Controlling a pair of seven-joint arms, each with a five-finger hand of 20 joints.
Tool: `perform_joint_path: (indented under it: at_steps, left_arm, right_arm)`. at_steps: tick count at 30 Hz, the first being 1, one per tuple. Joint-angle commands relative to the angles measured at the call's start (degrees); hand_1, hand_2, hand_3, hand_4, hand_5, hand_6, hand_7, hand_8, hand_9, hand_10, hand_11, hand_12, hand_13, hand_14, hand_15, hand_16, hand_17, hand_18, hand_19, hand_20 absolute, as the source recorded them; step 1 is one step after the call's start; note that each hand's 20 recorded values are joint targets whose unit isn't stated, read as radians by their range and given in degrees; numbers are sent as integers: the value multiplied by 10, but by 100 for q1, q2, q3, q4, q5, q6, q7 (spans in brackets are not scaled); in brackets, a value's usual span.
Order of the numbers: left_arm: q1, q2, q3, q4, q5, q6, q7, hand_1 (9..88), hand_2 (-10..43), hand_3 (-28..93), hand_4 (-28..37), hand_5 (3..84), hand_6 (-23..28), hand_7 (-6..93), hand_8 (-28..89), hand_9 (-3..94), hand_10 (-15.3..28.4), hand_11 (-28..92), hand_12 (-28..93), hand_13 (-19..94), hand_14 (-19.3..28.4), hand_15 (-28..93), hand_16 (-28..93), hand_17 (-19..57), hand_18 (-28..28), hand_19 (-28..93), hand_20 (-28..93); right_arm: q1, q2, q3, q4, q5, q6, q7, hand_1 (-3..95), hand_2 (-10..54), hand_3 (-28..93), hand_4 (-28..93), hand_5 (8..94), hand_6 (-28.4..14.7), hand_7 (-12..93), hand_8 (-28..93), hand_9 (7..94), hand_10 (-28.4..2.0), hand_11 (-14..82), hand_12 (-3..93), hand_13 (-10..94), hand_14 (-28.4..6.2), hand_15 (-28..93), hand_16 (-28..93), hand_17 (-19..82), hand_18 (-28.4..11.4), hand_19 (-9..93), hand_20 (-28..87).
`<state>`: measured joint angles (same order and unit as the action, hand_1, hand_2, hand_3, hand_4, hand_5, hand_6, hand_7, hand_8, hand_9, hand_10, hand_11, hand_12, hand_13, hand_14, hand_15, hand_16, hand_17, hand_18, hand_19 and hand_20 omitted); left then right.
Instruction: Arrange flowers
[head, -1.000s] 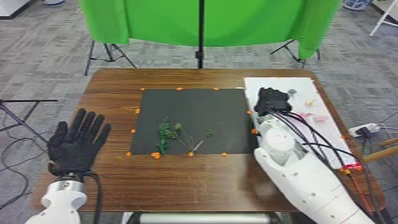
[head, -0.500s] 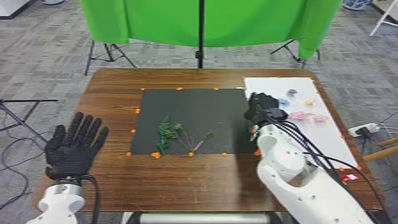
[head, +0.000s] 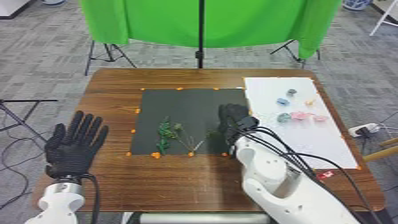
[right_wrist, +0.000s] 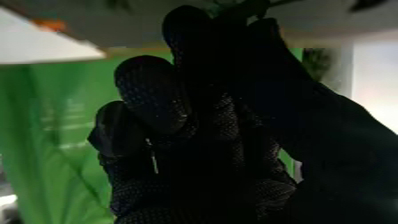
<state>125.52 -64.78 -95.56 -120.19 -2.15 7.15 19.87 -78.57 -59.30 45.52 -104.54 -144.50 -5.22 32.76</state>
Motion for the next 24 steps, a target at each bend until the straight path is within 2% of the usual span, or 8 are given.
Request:
perform_joint_path:
  at_steps: [1,5,8,13,19,24]
  left_arm:
    - [106,7,6,-4,-37,49,-3,315,139,766,-283,454,93,97,-90,386,145,167,83,276,148,273,-65,-66,127,320,107]
    - [102,8,14,-4,-46,61,-13,314,140,765,-283,454,93,96,-90,386,145,167,83,276,148,274,-65,-66,127,320,107]
    - [68,3,47,5,-63,85,-39,313,141,766,-283,453,92,97,-90,386,144,167,82,276,148,274,-65,-66,127,320,107]
    - [35,-3,76,12,-55,39,-57,312,142,765,-283,453,92,96,-90,387,145,168,83,277,147,276,-65,-66,127,320,107]
    - [67,-10,56,4,-52,57,-41,310,143,766,-283,453,93,97,-90,387,146,168,83,277,148,277,-65,-66,127,320,108]
    - [72,-37,68,7,-54,45,-50,310,143,766,-283,455,93,98,-90,387,146,168,84,277,149,278,-65,-66,127,320,107]
  right_arm:
    - [-119,-16,70,-83,138,-224,36,587,-95,794,-283,766,-21,432,93,891,-118,96,387,721,-102,592,420,371,-270,932,461]
    - [-155,-29,82,-147,186,-116,57,534,-95,783,-282,749,-36,380,65,867,-131,102,368,700,-128,640,359,368,-271,932,469]
    - [-186,-63,102,-180,276,-48,100,505,-95,779,-276,727,-45,362,62,834,-144,164,314,694,-141,670,288,367,-271,932,473]
    - [-254,-74,122,-227,302,1,126,457,-95,767,-261,734,-56,331,45,803,-168,255,209,687,-148,681,265,365,-271,932,474]
    - [-309,-45,193,-390,399,61,199,445,-95,773,-256,736,-58,308,34,798,-172,248,196,685,-152,679,262,364,-272,932,473]
    - [-420,-27,323,-605,463,238,293,412,-95,808,-248,689,-63,279,26,753,-183,256,196,673,-157,687,260,371,-271,932,475]
